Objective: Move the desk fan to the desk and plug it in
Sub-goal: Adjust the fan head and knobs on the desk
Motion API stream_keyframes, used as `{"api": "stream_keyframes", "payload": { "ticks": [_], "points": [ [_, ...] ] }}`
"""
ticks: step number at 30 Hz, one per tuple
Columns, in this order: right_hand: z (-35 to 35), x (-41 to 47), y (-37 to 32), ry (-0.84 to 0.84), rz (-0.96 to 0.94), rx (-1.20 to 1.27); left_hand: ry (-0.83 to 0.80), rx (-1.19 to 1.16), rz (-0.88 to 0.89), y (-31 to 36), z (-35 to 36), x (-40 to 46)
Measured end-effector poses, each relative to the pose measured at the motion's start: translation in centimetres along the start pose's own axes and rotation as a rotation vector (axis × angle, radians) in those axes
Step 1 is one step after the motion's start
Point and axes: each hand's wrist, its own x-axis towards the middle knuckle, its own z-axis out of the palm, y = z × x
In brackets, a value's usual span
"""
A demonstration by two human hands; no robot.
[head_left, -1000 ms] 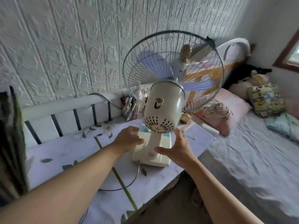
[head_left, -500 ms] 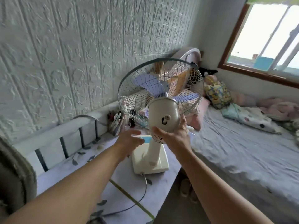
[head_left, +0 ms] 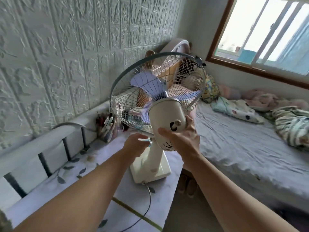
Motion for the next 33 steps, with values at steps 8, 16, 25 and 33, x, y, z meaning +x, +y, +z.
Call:
{"api": "stream_keyframes", "payload": {
  "ticks": [8,16,25,33],
  "points": [
    [0.3,0.1,0.3,0.039,-0.004,-0.01,0.108,0.258,0.251,-0.7,2.0,3.5],
    [0.4,0.2,0.3,0.031,0.004,-0.007,0.051,0.247,0.289,-0.9,1.2,4.3],
    [0.2,0.3,0.3,0.029,0.025,0.004,-0.148,-0.57,-0.291,0.5,1.4,3.5],
    [0.8,0.0,-0.1,0.06,0.02,0.01,-0.144,-0.11,0.166,-1.0,0.5,3.9]
  ]
}}
